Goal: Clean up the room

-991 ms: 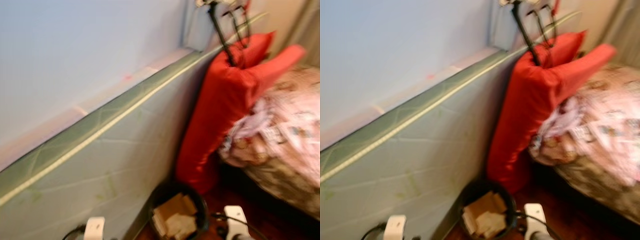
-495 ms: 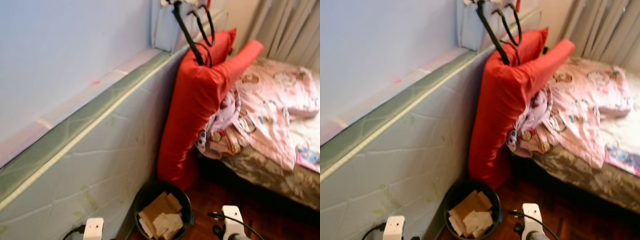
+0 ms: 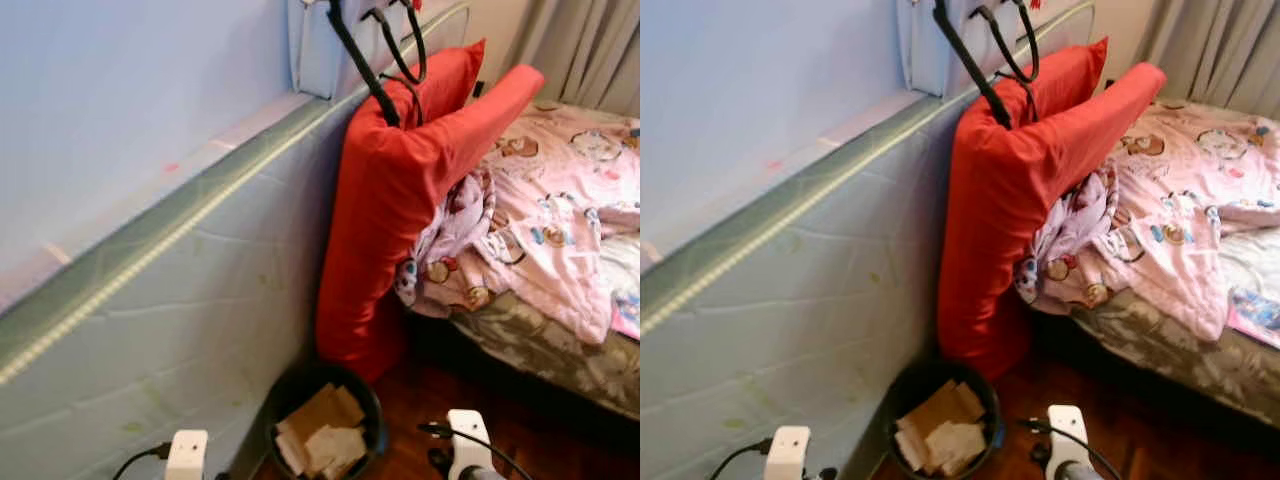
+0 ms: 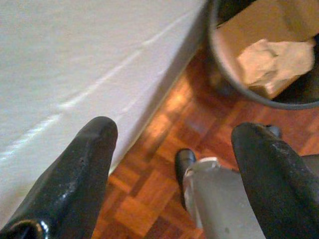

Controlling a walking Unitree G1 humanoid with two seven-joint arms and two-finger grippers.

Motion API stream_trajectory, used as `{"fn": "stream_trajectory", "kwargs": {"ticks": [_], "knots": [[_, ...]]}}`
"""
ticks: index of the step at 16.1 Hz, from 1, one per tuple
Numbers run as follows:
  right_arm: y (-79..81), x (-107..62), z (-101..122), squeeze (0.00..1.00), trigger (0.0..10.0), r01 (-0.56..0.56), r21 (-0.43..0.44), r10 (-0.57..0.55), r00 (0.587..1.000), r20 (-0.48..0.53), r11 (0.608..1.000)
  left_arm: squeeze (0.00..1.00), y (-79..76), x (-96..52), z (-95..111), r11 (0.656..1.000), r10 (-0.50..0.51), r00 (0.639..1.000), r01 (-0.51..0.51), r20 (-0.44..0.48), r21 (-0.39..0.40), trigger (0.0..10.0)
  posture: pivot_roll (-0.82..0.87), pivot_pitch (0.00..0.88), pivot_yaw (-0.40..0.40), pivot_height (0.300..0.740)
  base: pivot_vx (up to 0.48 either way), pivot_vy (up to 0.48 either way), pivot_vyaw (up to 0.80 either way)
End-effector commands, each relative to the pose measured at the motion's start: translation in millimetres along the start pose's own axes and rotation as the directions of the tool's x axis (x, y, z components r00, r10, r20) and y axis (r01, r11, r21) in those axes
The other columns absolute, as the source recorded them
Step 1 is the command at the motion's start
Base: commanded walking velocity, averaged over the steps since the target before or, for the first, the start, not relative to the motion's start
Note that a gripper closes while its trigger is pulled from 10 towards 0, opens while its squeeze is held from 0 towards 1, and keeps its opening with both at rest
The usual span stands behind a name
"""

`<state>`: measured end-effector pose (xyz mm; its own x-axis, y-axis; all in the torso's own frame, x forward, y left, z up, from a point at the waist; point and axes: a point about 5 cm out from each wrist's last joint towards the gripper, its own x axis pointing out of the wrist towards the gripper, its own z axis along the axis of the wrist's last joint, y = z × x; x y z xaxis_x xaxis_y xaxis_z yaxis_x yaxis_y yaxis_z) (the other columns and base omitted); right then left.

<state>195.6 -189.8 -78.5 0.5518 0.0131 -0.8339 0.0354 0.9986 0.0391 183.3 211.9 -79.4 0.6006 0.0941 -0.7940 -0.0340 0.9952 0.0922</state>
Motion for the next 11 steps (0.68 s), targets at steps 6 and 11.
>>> {"fn": "stream_trajectory", "kwargs": {"ticks": [6,11], "knots": [[0.2,0.0,0.1,0.0,10.0,0.0,0.011,0.0,1.0,0.002,1.0,0.0,1.1,-0.6,-2.5,1.0,0.009,1.0,-0.009,-0.005,-0.004,10.0,0.03,0.0,-0.015,0.74,0.0,-0.412,0.0],[0.4,0.1,0.5,0.0,10.0,-0.004,0.007,0.004,1.0,0.002,1.0,0.0,1.2,-0.5,-2.3,1.0,0.012,1.0,-0.012,-0.004,-0.009,10.0,0.03,0.0,-0.016,0.74,0.0,-0.412,0.0]]}}
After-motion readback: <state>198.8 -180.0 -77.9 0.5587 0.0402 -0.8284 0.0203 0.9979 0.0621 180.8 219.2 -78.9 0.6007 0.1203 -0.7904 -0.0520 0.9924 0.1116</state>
